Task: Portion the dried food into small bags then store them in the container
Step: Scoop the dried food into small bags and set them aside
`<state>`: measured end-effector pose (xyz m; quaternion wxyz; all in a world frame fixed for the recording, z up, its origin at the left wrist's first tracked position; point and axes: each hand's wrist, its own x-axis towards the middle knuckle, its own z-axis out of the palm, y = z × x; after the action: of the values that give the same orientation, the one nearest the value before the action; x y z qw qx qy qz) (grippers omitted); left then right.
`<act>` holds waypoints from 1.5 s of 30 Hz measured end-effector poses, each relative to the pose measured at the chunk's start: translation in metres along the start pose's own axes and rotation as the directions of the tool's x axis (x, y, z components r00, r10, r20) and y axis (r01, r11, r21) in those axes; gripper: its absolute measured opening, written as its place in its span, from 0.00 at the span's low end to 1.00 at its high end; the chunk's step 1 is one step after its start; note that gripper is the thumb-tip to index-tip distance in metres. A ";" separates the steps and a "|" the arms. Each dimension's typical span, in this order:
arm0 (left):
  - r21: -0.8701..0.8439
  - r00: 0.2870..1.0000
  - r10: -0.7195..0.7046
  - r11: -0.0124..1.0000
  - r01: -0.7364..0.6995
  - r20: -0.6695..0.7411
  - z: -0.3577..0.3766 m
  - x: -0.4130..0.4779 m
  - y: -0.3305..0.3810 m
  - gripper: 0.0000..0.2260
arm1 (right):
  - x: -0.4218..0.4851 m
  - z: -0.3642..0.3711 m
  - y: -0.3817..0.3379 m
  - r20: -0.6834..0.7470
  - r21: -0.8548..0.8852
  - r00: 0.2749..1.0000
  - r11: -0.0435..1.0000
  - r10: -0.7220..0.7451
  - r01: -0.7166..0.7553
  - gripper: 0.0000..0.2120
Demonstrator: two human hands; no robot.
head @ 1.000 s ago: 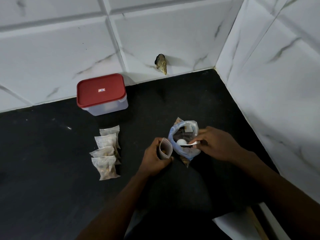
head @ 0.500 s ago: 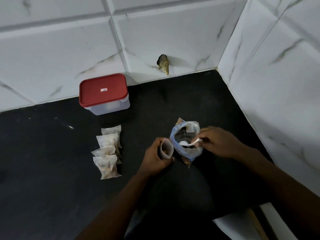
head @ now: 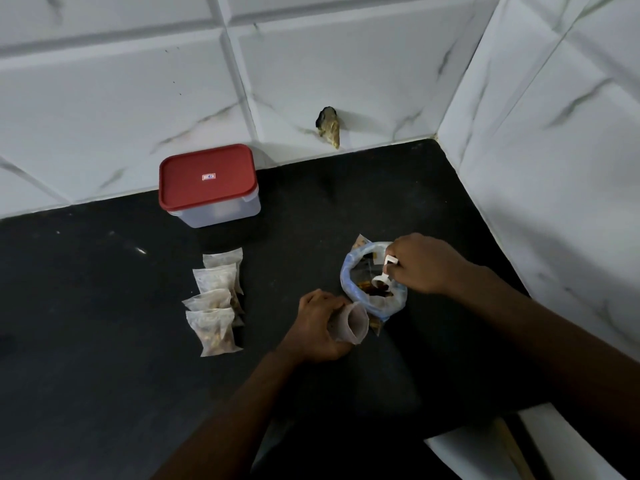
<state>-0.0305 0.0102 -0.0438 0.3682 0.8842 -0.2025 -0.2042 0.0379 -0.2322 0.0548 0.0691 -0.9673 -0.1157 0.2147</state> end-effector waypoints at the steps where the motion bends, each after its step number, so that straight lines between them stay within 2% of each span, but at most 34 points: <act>1: 0.014 1.000 0.013 1.000 -0.013 0.014 0.000 0.001 -0.001 0.28 | 0.003 0.000 -0.001 0.027 -0.011 1.000 1.000 0.010 -0.010 0.09; 2: 0.018 1.000 0.022 1.000 -0.022 0.019 0.001 0.001 -0.001 0.28 | 0.004 0.000 -0.002 0.053 0.002 0.998 1.000 0.020 -0.020 0.10; 6: 0.009 0.999 0.045 0.999 -0.045 -0.011 0.004 -0.001 -0.001 0.28 | 0.000 0.007 -0.002 0.145 0.297 0.979 0.938 0.142 -0.180 0.18; 7: 0.002 0.998 0.056 0.998 -0.056 -0.026 0.005 -0.001 -0.001 0.28 | -0.003 0.010 -0.003 0.176 0.399 0.969 0.888 0.172 -0.230 0.18; 8: -0.006 0.997 0.061 0.998 -0.062 -0.035 0.006 -0.001 -0.001 0.28 | -0.004 0.014 -0.002 0.208 0.540 0.947 0.778 0.246 -0.321 0.16; 9: -0.013 0.997 0.063 0.998 -0.064 -0.039 0.006 -0.002 -0.001 0.28 | -0.003 0.018 0.001 0.213 0.624 0.936 0.698 0.281 -0.351 0.11; 10: -0.019 0.997 0.059 0.998 -0.060 -0.039 0.006 -0.002 -0.001 0.28 | -0.003 0.023 0.004 0.237 0.631 0.927 0.680 0.290 -0.373 0.08; 13: -0.037 0.999 0.037 0.999 -0.038 -0.021 0.004 -0.001 0.000 0.30 | -0.011 0.031 0.016 0.340 0.721 0.869 0.494 0.360 -0.487 0.10; 15: -0.033 0.999 0.034 0.999 -0.034 -0.013 0.002 0.000 0.001 0.30 | -0.018 0.034 0.016 0.353 0.780 0.857 0.387 0.376 -0.491 0.11; 21: -0.051 1.000 0.016 0.999 -0.016 -0.007 -0.003 0.000 0.000 0.27 | -0.027 0.046 -0.004 0.254 0.836 0.869 0.355 0.426 -0.418 0.12; 24: -0.019 0.999 0.048 0.999 -0.048 0.025 -0.002 0.000 -0.002 0.28 | -0.027 0.045 -0.007 0.307 0.839 0.862 0.312 0.402 -0.445 0.12; 28: -0.002 0.997 0.074 0.997 -0.074 0.033 0.000 -0.002 -0.003 0.31 | -0.025 0.041 -0.007 0.367 0.807 0.842 0.315 0.395 -0.500 0.13; 33: -0.088 0.996 0.036 0.995 -0.043 -0.085 -0.003 -0.006 -0.008 0.27 | -0.025 0.041 0.000 0.437 0.824 0.811 0.188 0.388 -0.534 0.16; 38: -0.087 0.996 0.014 0.996 -0.022 -0.091 -0.004 -0.007 -0.010 0.27 | -0.022 0.041 -0.002 0.428 0.839 0.822 0.175 0.375 -0.516 0.09; 42: -0.058 0.997 0.019 0.998 -0.024 -0.080 -0.003 -0.005 -0.013 0.27 | -0.022 0.047 -0.007 0.409 0.851 0.821 0.157 0.398 -0.500 0.10; 45: -0.052 0.995 0.038 0.998 -0.042 -0.089 -0.003 -0.005 -0.013 0.27 | -0.024 0.052 -0.005 0.429 0.862 0.812 0.090 0.395 -0.499 0.10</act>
<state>-0.0302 0.0227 -0.0504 0.4044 0.8778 -0.1982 -0.1629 -0.0069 -0.2295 0.0186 0.5638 -0.6970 0.3346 0.2903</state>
